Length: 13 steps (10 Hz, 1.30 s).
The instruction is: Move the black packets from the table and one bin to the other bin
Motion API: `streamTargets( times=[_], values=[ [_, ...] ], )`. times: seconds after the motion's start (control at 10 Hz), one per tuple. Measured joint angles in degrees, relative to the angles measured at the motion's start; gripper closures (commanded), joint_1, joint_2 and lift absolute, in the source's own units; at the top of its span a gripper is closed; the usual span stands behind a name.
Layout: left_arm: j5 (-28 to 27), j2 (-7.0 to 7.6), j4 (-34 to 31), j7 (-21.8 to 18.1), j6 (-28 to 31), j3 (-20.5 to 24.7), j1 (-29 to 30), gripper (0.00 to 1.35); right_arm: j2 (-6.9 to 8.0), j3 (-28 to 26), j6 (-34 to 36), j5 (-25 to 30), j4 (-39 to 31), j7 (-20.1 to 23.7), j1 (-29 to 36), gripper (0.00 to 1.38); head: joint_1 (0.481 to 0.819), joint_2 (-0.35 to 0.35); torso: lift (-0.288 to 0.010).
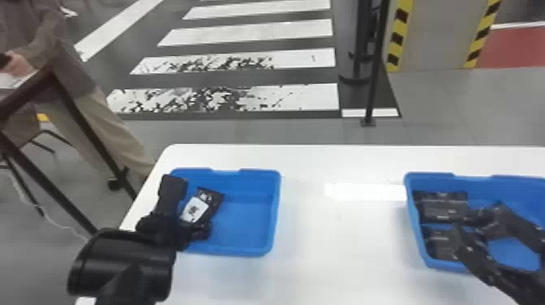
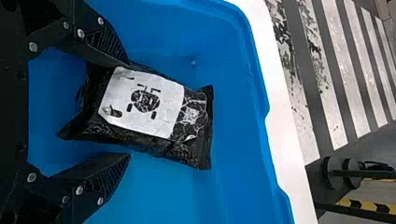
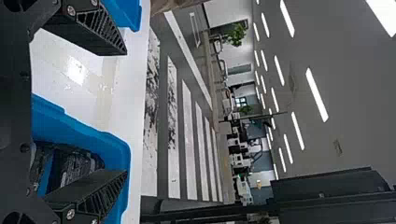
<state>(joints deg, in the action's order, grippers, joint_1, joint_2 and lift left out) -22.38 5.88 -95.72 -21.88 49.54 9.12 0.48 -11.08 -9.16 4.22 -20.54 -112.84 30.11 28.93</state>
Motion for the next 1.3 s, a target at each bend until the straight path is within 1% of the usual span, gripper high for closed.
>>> streamTargets(
  times=[0.1,0.2,0.4,0.5,0.7,0.8,1.0,1.1,1.2,1.3],
  values=[
    [0.00,0.00,0.68,0.16,0.09,-0.36,-0.49,1.13,0.00,0.02,0.10,-0.02,-0.01,-0.03,0.01,0.12,0.695,0.170,-0.110],
    [0.04,-0.03,0.87,0.59,0.19,-0.70,-0.61,1.21,-0.04,0.02,0.22,-0.06,-0.01,0.01,0.03,0.12,0.695,0.168,-0.110],
    [0.61,-0.33,0.68,1.06,-0.99,-0.67,0.14,1.21,-0.15,0.01,0.43,-0.31,-0.05,0.14,0.25,0.12,0.695,0.166,-0.110],
    [2.56,-0.51,-0.94,1.07,-2.67,-0.19,1.58,1.21,-0.17,-0.06,0.52,-0.36,-0.24,0.17,0.40,0.12,0.695,0.159,-0.110],
    [6.93,-1.54,-9.58,1.32,-5.30,0.82,6.98,1.21,-0.18,-0.22,0.68,-0.45,-0.66,0.13,0.79,0.12,0.695,0.135,-0.110],
    [10.51,-1.83,-13.59,1.74,-7.61,0.31,9.73,1.21,-0.18,-0.38,0.77,-0.41,-0.87,0.13,0.96,0.12,0.695,0.119,-0.110],
    [17.46,-2.92,-20.28,2.52,-13.51,-0.02,14.89,1.21,-0.25,-0.63,2.78,-0.21,-2.13,0.14,1.06,0.12,0.695,0.065,-0.110],
    [21.60,-3.41,-22.00,2.55,-17.98,-0.07,17.56,1.21,-0.53,-0.66,5.23,-0.19,-3.59,0.39,0.66,0.12,0.695,0.055,-0.110],
    [26.55,-3.71,-22.46,2.16,-23.12,-0.43,20.33,1.21,-0.82,-0.66,7.67,-0.54,-5.46,0.56,0.11,0.12,0.695,0.035,-0.110],
    [29.88,-3.97,-22.56,1.09,-27.43,-1.21,22.66,1.21,-1.04,-0.65,10.50,-1.09,-8.07,0.58,-0.38,0.12,0.695,0.020,-0.110]
  ],
)
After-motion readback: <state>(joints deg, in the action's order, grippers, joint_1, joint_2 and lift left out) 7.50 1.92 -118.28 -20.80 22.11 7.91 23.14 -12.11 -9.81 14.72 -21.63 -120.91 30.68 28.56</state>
